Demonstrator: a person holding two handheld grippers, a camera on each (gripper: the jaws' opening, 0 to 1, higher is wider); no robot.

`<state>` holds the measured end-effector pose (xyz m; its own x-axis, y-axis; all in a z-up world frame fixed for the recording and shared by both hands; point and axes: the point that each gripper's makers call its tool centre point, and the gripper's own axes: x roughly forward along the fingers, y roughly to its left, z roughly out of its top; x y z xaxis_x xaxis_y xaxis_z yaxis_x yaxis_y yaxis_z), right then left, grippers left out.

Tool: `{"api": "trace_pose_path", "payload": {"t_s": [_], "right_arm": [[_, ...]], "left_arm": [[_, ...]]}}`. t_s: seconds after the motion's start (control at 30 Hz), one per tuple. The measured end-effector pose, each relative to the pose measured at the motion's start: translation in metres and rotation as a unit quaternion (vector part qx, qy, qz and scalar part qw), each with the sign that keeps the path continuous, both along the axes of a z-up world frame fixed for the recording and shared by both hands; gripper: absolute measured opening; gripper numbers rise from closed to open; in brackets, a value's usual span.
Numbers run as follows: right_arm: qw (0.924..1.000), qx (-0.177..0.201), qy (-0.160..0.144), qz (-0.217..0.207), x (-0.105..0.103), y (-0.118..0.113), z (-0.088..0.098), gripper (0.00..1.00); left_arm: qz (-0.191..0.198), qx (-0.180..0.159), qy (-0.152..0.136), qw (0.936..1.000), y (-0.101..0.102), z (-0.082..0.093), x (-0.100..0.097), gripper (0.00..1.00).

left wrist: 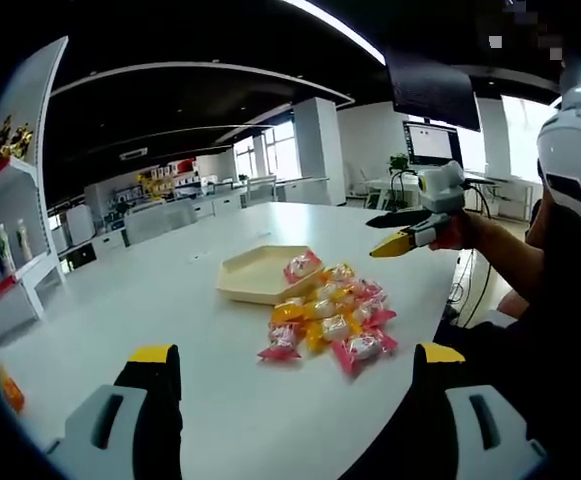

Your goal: Pick up the marshmallows scattered on the table and place them into the bowl on the table

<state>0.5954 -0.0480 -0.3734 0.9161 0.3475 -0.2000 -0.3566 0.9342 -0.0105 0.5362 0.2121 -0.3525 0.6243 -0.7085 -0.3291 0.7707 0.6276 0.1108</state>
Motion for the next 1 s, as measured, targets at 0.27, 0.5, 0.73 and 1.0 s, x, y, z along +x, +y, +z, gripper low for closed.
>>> {"api": "trace_pose_path", "payload": {"t_s": [0.27, 0.5, 0.73, 1.0], "right_arm": [[0.9999, -0.01, 0.003, 0.003, 0.002, -0.003, -0.002, 0.93], [0.9998, -0.018, 0.0, 0.003, 0.009, -0.002, -0.002, 0.91], [0.9997, -0.022, 0.005, 0.004, 0.017, -0.001, -0.007, 0.84], [0.9994, -0.028, 0.019, 0.01, 0.027, 0.001, -0.021, 0.81]], "left_arm": [[0.006, 0.002, -0.005, 1.0, 0.005, 0.002, -0.003, 0.95], [0.007, 0.001, -0.007, 1.0, 0.007, 0.003, -0.004, 0.95], [0.003, -0.002, -0.009, 1.0, 0.004, 0.005, -0.004, 0.95], [0.004, 0.001, -0.005, 1.0, 0.004, 0.001, -0.004, 0.95]]}}
